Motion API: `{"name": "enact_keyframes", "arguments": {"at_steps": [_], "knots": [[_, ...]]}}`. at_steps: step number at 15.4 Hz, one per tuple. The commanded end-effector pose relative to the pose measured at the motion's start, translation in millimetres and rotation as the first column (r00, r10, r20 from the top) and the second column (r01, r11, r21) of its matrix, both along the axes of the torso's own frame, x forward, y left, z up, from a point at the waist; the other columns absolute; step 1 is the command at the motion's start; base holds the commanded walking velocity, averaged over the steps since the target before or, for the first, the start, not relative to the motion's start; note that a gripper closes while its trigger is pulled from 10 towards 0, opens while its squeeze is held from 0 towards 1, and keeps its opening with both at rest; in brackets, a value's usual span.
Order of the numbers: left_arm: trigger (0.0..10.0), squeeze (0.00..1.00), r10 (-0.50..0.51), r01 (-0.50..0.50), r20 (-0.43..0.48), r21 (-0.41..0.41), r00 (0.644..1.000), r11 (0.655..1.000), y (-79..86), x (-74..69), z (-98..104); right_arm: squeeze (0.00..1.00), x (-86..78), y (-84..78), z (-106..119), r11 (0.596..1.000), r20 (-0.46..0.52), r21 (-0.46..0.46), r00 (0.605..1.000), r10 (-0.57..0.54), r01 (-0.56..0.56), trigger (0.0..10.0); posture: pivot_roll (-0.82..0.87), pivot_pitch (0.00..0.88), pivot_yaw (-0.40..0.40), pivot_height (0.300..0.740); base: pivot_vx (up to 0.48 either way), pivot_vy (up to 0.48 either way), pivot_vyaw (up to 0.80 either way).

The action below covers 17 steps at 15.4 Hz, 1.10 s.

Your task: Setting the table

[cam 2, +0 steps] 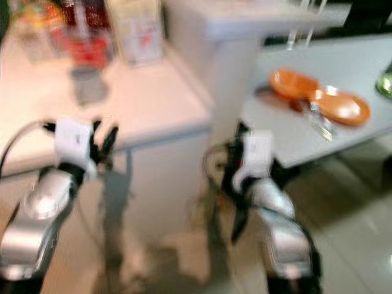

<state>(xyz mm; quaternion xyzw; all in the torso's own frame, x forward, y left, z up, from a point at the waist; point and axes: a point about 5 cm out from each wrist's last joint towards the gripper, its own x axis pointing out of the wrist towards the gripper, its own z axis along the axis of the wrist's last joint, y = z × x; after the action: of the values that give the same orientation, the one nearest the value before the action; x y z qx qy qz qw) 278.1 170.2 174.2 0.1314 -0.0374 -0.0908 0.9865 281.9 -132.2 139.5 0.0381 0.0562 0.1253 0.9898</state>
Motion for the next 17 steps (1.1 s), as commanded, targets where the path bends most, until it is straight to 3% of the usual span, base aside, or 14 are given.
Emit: {"name": "enact_keyframes", "arguments": {"at_steps": [1,4,6,9,13,14,17], "knots": [[10.0,0.0,0.003,-0.003,0.016,0.0,1.0,1.0,-0.8,1.0,2.4,0.0,1.5,-2.7,4.0,1.0,0.025,-0.014,1.0,-0.01,0.01,10.0,0.08,0.0,-0.038,0.74,0.0,0.371,0.0],[10.0,0.0,-0.001,0.001,0.042,-0.01,0.999,1.0,-2.4,2.7,5.5,0.0,0.8,-5.0,4.2,1.0,0.028,-0.025,1.0,-0.005,0.005,10.0,0.07,0.0,-0.034,0.74,0.0,0.246,0.0],[10.0,0.0,0.001,-0.003,0.052,0.039,0.999,0.999,-7.0,4.4,6.3,0.0,2.9,-10.0,3.9,0.999,0.031,-0.029,0.999,-0.021,0.021,10.0,0.07,0.0,-0.034,0.74,0.0,-0.24,0.0],[10.0,0.0,0.08,-0.08,0.053,0.003,0.995,0.997,1.6,7.9,7.5,0.0,5.3,-4.4,5.6,1.0,0.041,-0.017,0.999,-0.017,0.017,10.0,0.07,0.0,-0.031,0.74,0.0,-0.16,0.0],[10.0,0.0,0.112,-0.109,0.083,-0.034,0.99,0.993,1.7,14.2,13.7,0.0,7.2,-6.6,10.0,0.999,0.063,-0.03,0.998,-0.017,0.019,10.0,0.06,0.0,-0.029,0.74,0.0,0.0,0.0],[10.0,0.0,0.099,-0.099,0.088,-0.007,0.991,0.995,0.5,14.9,15.3,0.0,9.1,-7.8,11.1,0.999,0.072,-0.04,0.997,-0.023,0.025,10.0,0.07,0.0,-0.032,0.74,0.0,0.0,0.0],[10.0,0.0,0.082,-0.084,0.1,0.008,0.992,0.996,3.5,18.7,22.7,0.0,12.3,-2.7,12.3,0.999,0.084,-0.045,0.996,-0.02,0.024,10.0,0.07,0.0,-0.03,0.74,0.191,0.0,0.73]]}}
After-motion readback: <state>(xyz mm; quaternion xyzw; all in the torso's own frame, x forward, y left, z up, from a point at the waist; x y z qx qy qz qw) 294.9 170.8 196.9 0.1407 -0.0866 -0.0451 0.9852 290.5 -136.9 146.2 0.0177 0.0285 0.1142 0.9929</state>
